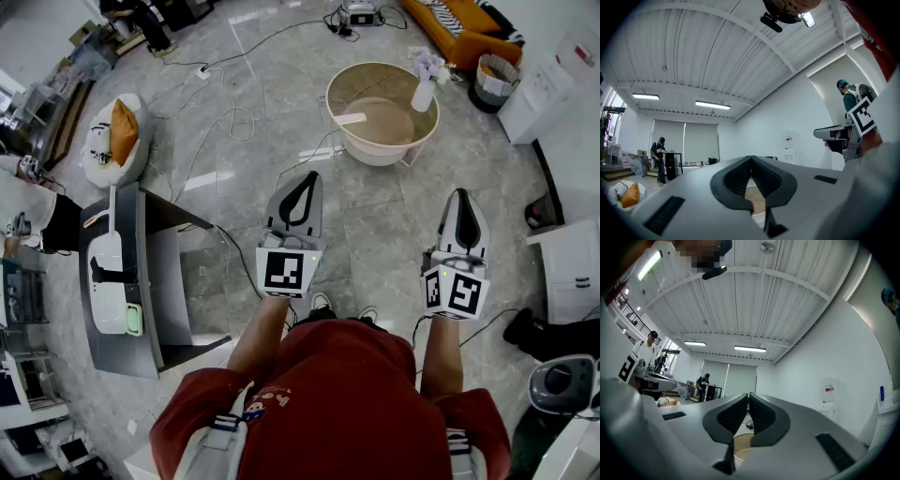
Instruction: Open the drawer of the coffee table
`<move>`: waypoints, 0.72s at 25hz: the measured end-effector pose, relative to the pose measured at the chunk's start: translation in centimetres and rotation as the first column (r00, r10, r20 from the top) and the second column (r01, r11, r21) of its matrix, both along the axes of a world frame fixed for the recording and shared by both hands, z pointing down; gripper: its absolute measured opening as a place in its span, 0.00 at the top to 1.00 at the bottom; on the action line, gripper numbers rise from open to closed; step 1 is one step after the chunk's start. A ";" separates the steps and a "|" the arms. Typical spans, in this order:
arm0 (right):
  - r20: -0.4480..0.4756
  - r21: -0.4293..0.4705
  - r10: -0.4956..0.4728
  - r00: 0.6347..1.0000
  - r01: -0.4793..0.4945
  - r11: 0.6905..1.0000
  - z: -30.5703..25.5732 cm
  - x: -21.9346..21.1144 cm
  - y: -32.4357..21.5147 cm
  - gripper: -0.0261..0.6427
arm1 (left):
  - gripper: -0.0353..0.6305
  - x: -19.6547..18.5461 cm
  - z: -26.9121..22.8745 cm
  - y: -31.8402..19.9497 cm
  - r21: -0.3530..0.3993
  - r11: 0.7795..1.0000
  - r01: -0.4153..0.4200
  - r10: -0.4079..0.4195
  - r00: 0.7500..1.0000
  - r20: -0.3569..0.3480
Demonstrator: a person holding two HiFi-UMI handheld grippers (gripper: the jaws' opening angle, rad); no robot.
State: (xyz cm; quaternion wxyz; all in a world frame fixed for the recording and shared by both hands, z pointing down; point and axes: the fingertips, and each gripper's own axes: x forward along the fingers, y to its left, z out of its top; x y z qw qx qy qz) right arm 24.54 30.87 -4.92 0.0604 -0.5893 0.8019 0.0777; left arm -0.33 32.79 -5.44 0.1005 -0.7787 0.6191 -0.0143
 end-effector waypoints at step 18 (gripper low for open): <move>0.029 0.015 -0.021 0.999 0.020 1.000 0.6 -4.7 -1.1 0.92 | 0.93 -4.1 1.9 -0.2 -0.060 0.998 -0.004 0.002 1.000 -0.028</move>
